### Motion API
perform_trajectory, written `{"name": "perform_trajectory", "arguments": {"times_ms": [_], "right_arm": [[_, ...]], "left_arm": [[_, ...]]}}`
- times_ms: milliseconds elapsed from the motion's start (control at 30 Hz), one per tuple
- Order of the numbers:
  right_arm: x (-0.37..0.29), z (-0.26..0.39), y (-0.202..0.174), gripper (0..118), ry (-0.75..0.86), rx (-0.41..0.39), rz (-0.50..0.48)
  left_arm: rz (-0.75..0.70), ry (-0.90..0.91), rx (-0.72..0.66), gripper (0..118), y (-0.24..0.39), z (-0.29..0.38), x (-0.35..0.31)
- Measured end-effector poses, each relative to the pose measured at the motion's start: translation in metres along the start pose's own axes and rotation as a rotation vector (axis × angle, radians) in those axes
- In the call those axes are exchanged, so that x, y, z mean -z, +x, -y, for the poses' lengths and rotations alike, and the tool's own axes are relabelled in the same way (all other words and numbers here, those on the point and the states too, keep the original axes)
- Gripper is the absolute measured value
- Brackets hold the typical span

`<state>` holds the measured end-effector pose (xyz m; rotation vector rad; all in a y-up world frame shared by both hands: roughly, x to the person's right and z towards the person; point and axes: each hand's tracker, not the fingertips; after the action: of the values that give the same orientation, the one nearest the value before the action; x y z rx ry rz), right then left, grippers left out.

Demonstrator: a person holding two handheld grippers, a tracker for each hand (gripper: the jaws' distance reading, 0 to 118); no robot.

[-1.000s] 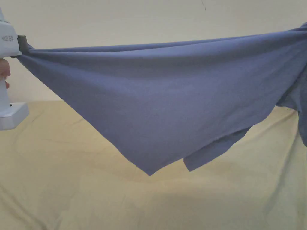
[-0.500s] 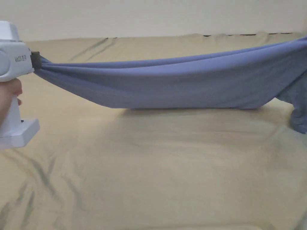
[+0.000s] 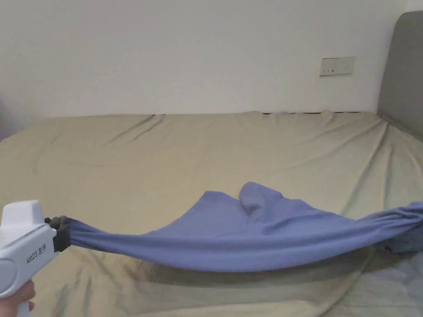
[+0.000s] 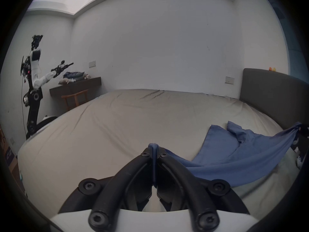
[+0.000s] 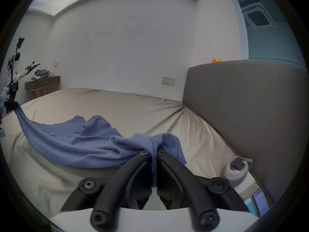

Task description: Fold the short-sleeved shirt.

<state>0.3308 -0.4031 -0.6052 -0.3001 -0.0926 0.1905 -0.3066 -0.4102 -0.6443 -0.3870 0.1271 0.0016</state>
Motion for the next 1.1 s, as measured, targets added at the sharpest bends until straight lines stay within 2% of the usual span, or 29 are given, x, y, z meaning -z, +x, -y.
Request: {"name": "perform_trajectory", "arguments": {"times_ms": [133, 233, 333, 467, 500, 533, 567, 600, 633, 667, 700, 733, 767, 833, 867, 900, 933, 967, 1033, 1067, 1100], "right_arm": [[-0.076, 0.025, 0.001, 3, 0.008, -0.062, -0.029], [-0.113, 0.054, -0.001, 3, -0.096, -0.067, -0.075], [-0.133, 0.082, -0.006, 3, -0.140, -0.137, -0.081], [-0.133, 0.108, -0.006, 3, -0.231, -0.071, -0.087], [-0.130, 0.115, -0.007, 3, -0.282, -0.032, -0.114], [-0.130, 0.117, -0.006, 3, -0.287, -0.037, -0.079], [-0.123, 0.128, 0.005, 6, -0.278, -0.033, -0.093], [-0.124, 0.127, 0.006, 15, -0.278, -0.036, -0.085], [-0.126, 0.124, 0.007, 49, -0.281, -0.033, -0.064], [-0.130, 0.119, 0.012, 82, -0.286, 0.008, -0.042], [-0.135, 0.117, 0.017, 107, -0.277, 0.079, -0.042], [-0.141, 0.110, 0.023, 118, -0.256, 0.138, -0.053], [-0.152, 0.099, 0.026, 118, -0.199, 0.194, -0.054], [-0.175, 0.077, 0.015, 115, -0.124, 0.207, -0.073], [-0.185, 0.066, 0.008, 110, -0.096, 0.214, -0.085], [-0.196, 0.057, -0.001, 92, -0.064, 0.221, -0.127], [-0.203, 0.050, -0.008, 37, -0.033, 0.220, -0.152], [-0.215, 0.044, -0.023, 0, 0.015, 0.202, -0.169], [-0.223, 0.040, -0.046, 0, -0.045, 0.175, -0.186], [-0.231, 0.027, -0.052, 0, 0.138, 0.087, -0.164], [-0.228, 0.037, -0.062, 0, 0.031, 0.188, -0.263]], "left_arm": [[0.023, -0.050, -0.020, 2, -0.016, 0.035, -0.056], [0.048, -0.095, -0.006, 2, -0.024, 0.060, -0.088], [0.073, -0.147, 0.009, 2, -0.031, 0.081, -0.105], [0.080, -0.217, 0.047, 2, -0.038, 0.108, -0.102], [0.076, -0.222, 0.076, 2, -0.038, 0.113, -0.099], [0.075, -0.226, 0.077, 2, -0.037, 0.117, -0.096], [0.078, -0.259, 0.080, 2, -0.038, 0.121, -0.094], [0.074, -0.299, 0.097, 8, -0.036, 0.123, -0.092], [0.054, -0.302, 0.108, 30, -0.034, 0.122, -0.094], [0.020, -0.273, 0.120, 59, -0.033, 0.120, -0.101], [0.019, -0.247, 0.114, 88, -0.034, 0.114, -0.110], [0.044, -0.192, 0.077, 110, -0.036, 0.106, -0.121], [0.072, -0.137, 0.035, 113, -0.038, 0.096, -0.136], [0.122, -0.054, -0.007, 112, -0.035, 0.082, -0.171], [0.134, -0.017, -0.008, 104, -0.034, 0.076, -0.188], [0.166, 0.027, 0.005, 83, -0.032, 0.072, -0.206], [0.192, 0.066, 0.009, 31, -0.028, 0.072, -0.223], [0.217, 0.085, 0.028, 0, -0.026, 0.072, -0.236], [0.244, 0.053, 0.032, 0, -0.021, 0.076, -0.249], [0.244, 0.044, 0.033, 0, -0.021, 0.080, -0.257], [0.288, 0.023, 0.048, 0, -0.021, 0.084, -0.259]]}}
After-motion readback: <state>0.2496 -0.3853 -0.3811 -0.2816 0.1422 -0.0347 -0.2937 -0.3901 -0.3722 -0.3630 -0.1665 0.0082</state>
